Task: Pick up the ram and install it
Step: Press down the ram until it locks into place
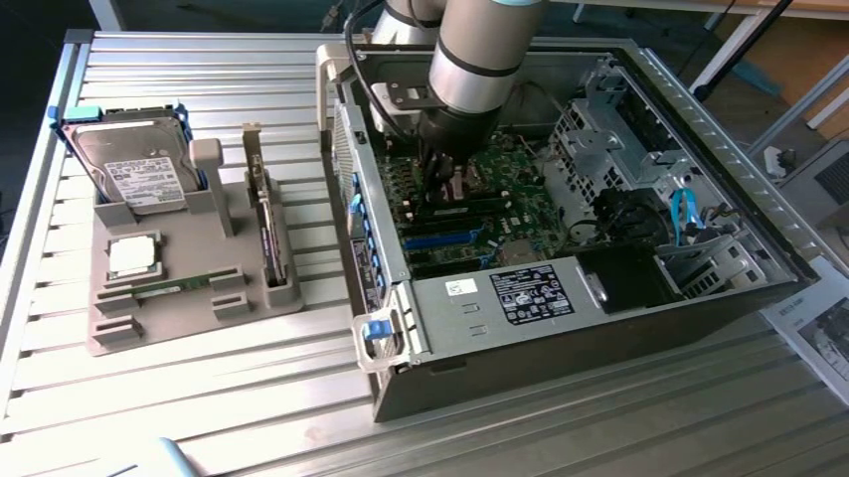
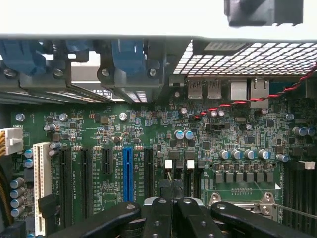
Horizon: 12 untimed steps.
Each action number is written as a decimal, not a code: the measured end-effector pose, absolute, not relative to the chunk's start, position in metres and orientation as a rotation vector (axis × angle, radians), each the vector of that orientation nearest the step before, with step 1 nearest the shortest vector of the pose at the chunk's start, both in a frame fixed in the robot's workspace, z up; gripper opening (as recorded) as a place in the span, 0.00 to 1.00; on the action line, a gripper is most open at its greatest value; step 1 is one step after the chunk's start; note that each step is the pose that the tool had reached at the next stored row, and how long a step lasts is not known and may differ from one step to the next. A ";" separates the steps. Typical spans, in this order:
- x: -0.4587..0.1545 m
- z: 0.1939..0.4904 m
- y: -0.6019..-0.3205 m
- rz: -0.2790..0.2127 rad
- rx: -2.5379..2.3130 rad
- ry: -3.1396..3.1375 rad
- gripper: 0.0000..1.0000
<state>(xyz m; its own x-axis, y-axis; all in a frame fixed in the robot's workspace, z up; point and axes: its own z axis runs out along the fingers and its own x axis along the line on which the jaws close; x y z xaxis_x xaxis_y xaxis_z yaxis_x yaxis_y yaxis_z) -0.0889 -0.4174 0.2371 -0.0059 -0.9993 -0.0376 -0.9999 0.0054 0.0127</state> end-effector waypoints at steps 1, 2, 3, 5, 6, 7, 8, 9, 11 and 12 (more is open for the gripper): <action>-0.089 0.237 -0.417 0.055 -2.202 2.215 0.10; -0.089 0.237 -0.417 0.055 -2.202 2.215 0.10; -0.089 0.237 -0.417 0.056 -2.202 2.215 0.10; -0.089 0.235 -0.417 0.056 -2.202 2.215 0.10; -0.089 0.234 -0.418 0.056 -2.202 2.215 0.10; -0.089 0.234 -0.418 0.055 -2.203 2.215 0.10; -0.089 0.233 -0.418 0.055 -2.203 2.215 0.10; -0.089 0.233 -0.418 0.055 -2.202 2.215 0.10; -0.089 0.232 -0.418 0.055 -2.203 2.215 0.10; -0.089 0.232 -0.418 0.055 -2.203 2.215 0.10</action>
